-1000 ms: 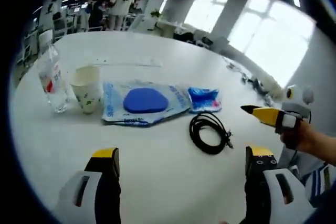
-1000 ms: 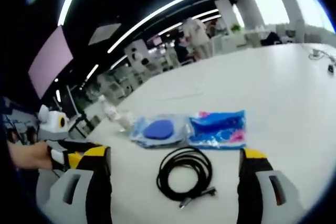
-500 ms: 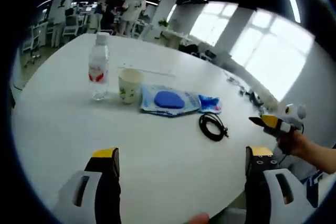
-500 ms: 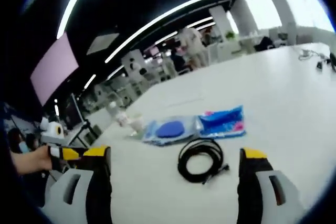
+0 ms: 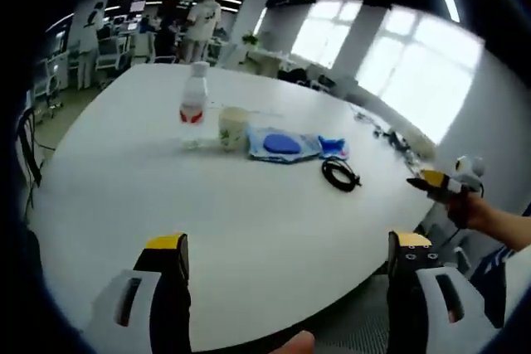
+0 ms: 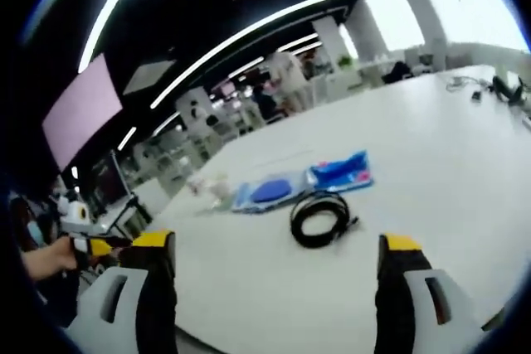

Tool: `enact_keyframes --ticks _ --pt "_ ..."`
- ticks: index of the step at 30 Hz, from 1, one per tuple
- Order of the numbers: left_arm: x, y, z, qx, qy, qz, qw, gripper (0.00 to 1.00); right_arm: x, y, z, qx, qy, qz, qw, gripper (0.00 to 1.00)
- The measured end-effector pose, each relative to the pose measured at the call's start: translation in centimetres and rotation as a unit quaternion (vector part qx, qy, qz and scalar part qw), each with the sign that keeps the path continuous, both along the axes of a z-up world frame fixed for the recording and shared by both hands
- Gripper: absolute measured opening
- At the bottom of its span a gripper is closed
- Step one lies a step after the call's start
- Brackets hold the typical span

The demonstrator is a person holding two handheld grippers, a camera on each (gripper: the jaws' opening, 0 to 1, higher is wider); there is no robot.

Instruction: Arrange the tabletop items into an orderly group along one side of the table until the central work area is clear of visible clutter.

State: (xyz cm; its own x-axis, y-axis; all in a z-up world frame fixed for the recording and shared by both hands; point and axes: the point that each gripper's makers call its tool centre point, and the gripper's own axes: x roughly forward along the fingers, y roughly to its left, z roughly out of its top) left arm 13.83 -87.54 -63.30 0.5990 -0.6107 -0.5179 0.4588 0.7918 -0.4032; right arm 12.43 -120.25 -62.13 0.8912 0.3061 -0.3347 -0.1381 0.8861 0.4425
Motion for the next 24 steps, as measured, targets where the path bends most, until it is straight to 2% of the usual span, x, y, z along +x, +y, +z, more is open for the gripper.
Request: enact_keyframes --ticks 3,6,9,11,16,21,24 --pt "-0.8 0.9 0.7 -0.002 -0.005 0.001 1.0 0.99 -0.9 0.1 0.5 -0.003 0.002 0.005 1.0 0.98" --pt "-1.0 1.4 2.2 0.001 -0.032 -0.004 0.9995 0.95 -1.4 -0.2 1.0 -0.009 0.003 0.013 0.9999 0.97" --pt "-0.5 1.6 3.7 -0.039 -0.054 0.027 0.9974 0.93 -1.4 -0.8 1.2 0.001 -0.003 0.011 0.9999 0.95" --pt "-0.4 1.8 3.5 -0.047 -0.043 0.052 0.9967 0.91 -1.3 -1.3 1.2 0.017 -0.005 0.007 0.9998 0.94" --pt "-0.9 0.8 4.2 -0.029 -0.049 0.064 0.9963 0.9 -1.6 -2.2 2.0 0.034 -0.021 0.005 0.9992 0.94" --pt "-2.0 0.5 5.8 -0.017 -0.051 0.082 0.9952 0.88 -2.7 -3.4 1.0 0.072 -0.015 0.001 0.9973 0.94" --pt "-2.8 0.5 6.1 -0.019 -0.043 0.112 0.9926 0.86 -3.4 -3.7 0.0 0.095 -0.007 0.002 0.9954 0.94"
